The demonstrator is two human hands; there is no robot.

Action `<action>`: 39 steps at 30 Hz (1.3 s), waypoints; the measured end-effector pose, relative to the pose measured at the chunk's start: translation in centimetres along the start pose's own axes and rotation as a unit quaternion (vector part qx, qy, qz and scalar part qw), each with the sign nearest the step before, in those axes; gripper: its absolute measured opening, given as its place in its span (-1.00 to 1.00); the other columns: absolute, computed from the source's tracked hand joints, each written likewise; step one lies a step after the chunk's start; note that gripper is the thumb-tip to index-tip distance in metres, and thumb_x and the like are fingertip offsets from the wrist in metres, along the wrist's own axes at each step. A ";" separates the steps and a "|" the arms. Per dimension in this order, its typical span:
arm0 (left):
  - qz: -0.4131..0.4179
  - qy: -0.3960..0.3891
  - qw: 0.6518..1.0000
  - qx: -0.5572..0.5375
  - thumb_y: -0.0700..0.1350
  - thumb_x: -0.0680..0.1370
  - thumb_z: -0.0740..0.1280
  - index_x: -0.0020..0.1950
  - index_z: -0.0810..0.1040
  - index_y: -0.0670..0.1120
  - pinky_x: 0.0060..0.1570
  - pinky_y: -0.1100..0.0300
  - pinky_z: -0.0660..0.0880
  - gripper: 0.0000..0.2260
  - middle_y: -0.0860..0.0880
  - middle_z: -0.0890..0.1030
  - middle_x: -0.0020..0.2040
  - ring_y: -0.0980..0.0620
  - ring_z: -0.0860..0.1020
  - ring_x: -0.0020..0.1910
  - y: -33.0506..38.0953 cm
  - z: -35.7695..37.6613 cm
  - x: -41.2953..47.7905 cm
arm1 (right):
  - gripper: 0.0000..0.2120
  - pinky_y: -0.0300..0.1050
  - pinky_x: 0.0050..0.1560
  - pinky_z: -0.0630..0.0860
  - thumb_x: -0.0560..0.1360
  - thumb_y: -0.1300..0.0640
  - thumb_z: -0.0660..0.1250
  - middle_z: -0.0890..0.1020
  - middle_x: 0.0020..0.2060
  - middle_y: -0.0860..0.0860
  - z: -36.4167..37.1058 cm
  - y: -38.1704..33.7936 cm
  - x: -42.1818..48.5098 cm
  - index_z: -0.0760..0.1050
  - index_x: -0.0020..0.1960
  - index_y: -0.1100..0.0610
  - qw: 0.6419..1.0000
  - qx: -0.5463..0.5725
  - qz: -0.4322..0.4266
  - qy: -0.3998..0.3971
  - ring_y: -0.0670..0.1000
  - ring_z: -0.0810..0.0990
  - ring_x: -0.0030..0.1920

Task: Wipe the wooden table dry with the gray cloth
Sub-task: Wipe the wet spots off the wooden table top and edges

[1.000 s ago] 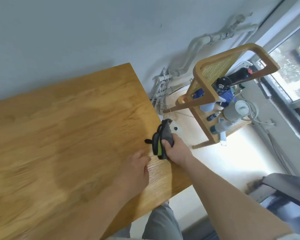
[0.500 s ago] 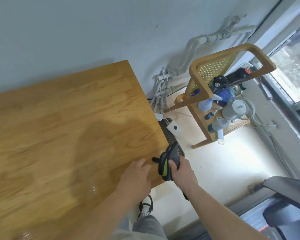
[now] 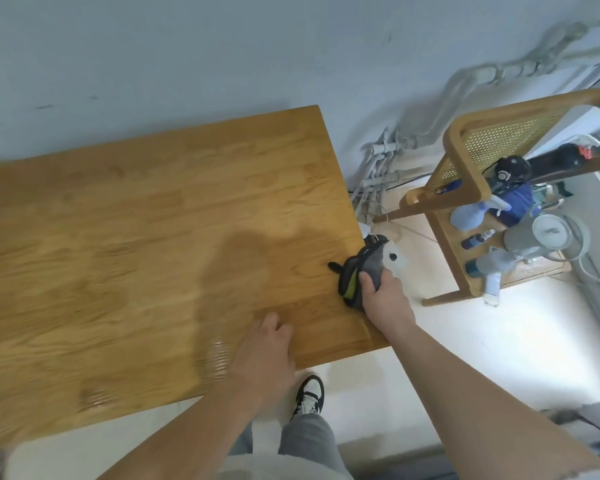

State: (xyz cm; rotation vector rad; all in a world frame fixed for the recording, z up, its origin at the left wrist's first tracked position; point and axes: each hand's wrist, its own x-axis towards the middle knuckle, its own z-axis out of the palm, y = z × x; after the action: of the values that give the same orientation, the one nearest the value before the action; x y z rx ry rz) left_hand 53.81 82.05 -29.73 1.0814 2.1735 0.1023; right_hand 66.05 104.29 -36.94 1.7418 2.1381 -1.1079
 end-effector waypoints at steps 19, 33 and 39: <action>0.161 -0.075 0.983 -0.035 -0.07 0.68 0.19 0.52 0.39 0.00 0.16 0.09 0.50 -0.62 0.08 0.37 0.42 0.03 0.54 0.16 -17.0 -4.1 -6.8 | -0.35 0.23 0.32 0.48 0.69 -0.14 0.15 0.32 0.49 0.27 16.8 -8.0 -16.3 0.13 0.57 0.28 0.871 0.345 0.294 0.188 0.33 0.46 0.35; 0.181 -0.072 0.980 -0.044 -0.09 0.65 0.24 0.48 0.46 -0.03 0.19 0.06 0.51 -0.62 0.00 0.47 0.37 -0.02 0.54 0.18 -22.5 -5.1 -8.7 | -0.31 0.27 0.34 0.50 0.64 -0.14 0.28 0.34 0.49 0.22 22.9 -12.6 -20.8 0.13 0.56 0.23 0.835 0.426 0.312 0.154 0.32 0.46 0.36; 0.188 -0.093 0.978 -0.022 -0.07 0.68 0.19 0.53 0.38 0.02 0.19 0.16 0.47 -0.60 0.07 0.39 0.45 0.02 0.51 0.27 -16.3 -4.0 -6.6 | -0.33 0.27 0.28 0.55 0.61 -0.12 0.33 0.43 0.42 0.18 13.6 -6.0 -14.9 0.17 0.57 0.14 0.833 0.427 0.306 0.172 0.29 0.51 0.32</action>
State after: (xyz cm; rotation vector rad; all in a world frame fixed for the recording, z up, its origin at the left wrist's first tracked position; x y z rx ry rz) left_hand 43.10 67.52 -28.91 1.4068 1.7752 0.2095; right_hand 60.86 83.89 -35.73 2.8900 0.9831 -1.7538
